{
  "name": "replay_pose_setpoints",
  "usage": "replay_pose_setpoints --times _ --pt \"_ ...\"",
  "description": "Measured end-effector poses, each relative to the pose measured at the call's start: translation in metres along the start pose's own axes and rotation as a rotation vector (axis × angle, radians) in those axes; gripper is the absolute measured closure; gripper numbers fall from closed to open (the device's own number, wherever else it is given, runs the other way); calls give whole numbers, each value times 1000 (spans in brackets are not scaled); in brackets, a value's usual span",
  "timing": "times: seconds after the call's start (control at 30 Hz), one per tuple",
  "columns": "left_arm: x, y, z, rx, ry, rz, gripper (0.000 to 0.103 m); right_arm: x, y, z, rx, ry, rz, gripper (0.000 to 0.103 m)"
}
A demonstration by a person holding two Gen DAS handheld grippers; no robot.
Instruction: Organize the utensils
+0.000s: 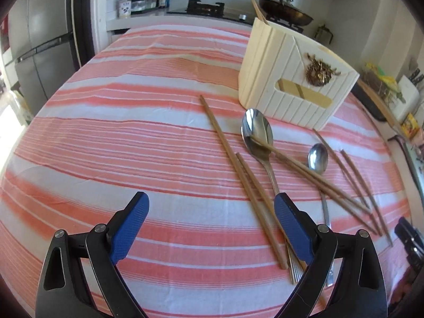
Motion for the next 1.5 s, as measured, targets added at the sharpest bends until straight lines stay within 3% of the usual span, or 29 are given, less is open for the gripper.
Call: replay_pose_setpoints --times 0.4,0.53,0.73,0.8,0.87,0.9,1.03,1.2,1.5 --pt "-14 4 17 104 -32 69 7 9 16 -3 -42 3 -43 47" --pt "-10 3 21 115 -36 81 10 16 14 18 -51 -77 -121 47" --pt "-3 5 20 105 -22 122 45 26 -7 46 72 -176 -195 47" --pt "-1 5 20 115 -13 140 69 25 -15 56 83 -215 -236 55" --pt "0 6 21 99 -14 152 93 20 -22 65 96 -258 -272 75" --pt "0 7 21 102 -12 159 97 20 -25 67 95 -258 -287 75" --pt "-3 3 18 122 11 169 99 20 -29 66 75 -260 -301 95" --pt "-11 -16 4 156 18 126 99 18 -16 59 -28 -236 -235 96" --pt "-37 -64 -33 125 -8 55 99 0 6 29 -129 -223 -161 96"
Point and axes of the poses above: each gripper's, at about its wrist camera, not at the fingertips, and z roughly the way its jaws point, y to its right, x to its top, the point moved 4 cm from there along z, roughly the way its jaws point, and after that the axes turned 7 degrees about y, right-handed, at the moved point
